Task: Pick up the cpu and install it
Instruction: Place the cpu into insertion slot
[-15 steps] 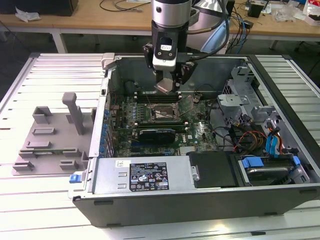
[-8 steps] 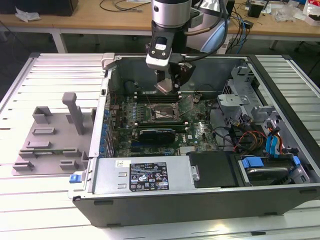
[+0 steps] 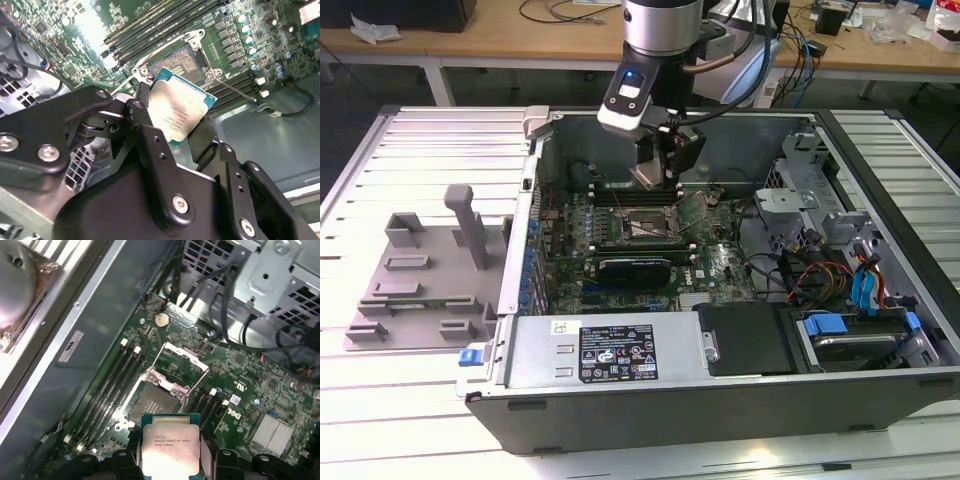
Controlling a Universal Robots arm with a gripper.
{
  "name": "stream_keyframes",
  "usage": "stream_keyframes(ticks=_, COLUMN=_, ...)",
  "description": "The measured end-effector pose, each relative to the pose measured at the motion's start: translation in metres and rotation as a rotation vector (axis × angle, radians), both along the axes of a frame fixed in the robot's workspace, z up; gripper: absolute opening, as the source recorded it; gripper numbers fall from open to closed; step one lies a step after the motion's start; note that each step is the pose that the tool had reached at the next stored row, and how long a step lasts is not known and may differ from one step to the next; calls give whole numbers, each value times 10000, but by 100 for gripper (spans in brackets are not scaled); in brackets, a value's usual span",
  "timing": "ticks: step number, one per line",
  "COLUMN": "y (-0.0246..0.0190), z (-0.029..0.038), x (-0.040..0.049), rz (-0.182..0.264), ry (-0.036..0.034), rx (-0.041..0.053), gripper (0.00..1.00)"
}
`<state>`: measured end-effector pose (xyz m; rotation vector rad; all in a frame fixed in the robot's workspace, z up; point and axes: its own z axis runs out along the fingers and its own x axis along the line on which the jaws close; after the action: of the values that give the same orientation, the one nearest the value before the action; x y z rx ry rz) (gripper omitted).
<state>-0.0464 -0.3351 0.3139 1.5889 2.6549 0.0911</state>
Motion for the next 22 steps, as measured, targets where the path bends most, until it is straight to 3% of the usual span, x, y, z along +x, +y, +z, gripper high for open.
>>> stream_keyframes(ticks=4, y=0, z=-3, x=0, rz=-734, ry=0, rx=0, gripper=55)
stream_keyframes(ticks=8, y=0, z=-9, x=0, rz=-1783, ry=0, rx=0, gripper=55)
stream_keyframes(ticks=10, y=0, z=-13, x=0, rz=-2465, ry=0, rx=0, gripper=55)
stream_keyframes(ticks=12, y=0, z=-15, x=0, rz=-2865, ry=0, rx=0, gripper=55)
stream_keyframes(ticks=14, y=0, z=-20, x=0, rz=-3677, ry=0, rx=0, gripper=55)
stream_keyframes(ticks=19, y=0, z=-44, x=0, rz=-3796, ry=1, rx=-5, gripper=55)
stream_keyframes(ticks=22, y=0, z=-106, x=0, rz=-3797, ry=-6, rx=-43, gripper=55)
